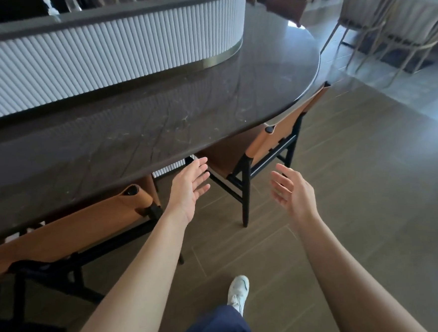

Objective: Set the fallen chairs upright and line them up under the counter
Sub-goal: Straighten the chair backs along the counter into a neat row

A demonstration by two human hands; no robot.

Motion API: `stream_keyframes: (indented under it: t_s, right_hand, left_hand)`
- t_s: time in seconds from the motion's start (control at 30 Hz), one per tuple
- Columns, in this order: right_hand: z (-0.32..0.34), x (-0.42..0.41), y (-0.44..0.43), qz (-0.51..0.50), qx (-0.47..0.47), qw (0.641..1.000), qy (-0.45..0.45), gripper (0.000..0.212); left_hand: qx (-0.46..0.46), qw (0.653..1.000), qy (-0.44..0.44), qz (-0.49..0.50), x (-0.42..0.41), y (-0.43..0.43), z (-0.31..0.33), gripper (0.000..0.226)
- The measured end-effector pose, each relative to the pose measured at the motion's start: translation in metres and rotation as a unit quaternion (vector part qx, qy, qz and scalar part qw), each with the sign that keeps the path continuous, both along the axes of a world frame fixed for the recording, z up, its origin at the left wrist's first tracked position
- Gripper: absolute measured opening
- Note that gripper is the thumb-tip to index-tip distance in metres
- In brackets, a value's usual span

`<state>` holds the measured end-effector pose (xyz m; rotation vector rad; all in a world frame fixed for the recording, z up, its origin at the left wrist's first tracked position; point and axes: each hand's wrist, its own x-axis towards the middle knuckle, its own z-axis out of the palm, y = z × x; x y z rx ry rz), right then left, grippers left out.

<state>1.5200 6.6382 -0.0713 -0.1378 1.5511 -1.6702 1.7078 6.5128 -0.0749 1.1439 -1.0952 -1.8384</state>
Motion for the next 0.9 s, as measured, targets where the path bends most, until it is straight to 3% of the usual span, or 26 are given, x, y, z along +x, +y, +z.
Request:
stream_keyframes:
  t_s: [0.37,0.53,0.77,0.9]
  right_hand:
    - [-0.001,-0.114,-0.084,-0.011,0.03,0.999,0.002,0.02]
    - [-0.007,-0.158,-0.107,-0.009,0.049,0.999,-0.022,0.017]
    - [-0.023,-0.225,-0.157,0.041,0.065,0.996,-0.049,0.017]
    - [-0.031,-0.267,-0.186,0.101,0.087,0.988,-0.072,0.011]
  left_hand:
    - [0.113,0.992,-0.046,-0.012,-0.134,-0.075,0.0,0.03]
    - [0.221,0.974,-0.039,-0.013,-0.185,-0.084,-0.009,0.03]
    - [0.338,0.94,0.013,0.042,-0.264,-0.092,-0.016,0.05]
    - [0.369,0.918,0.044,0.138,-0.314,-0.094,-0.022,0.051]
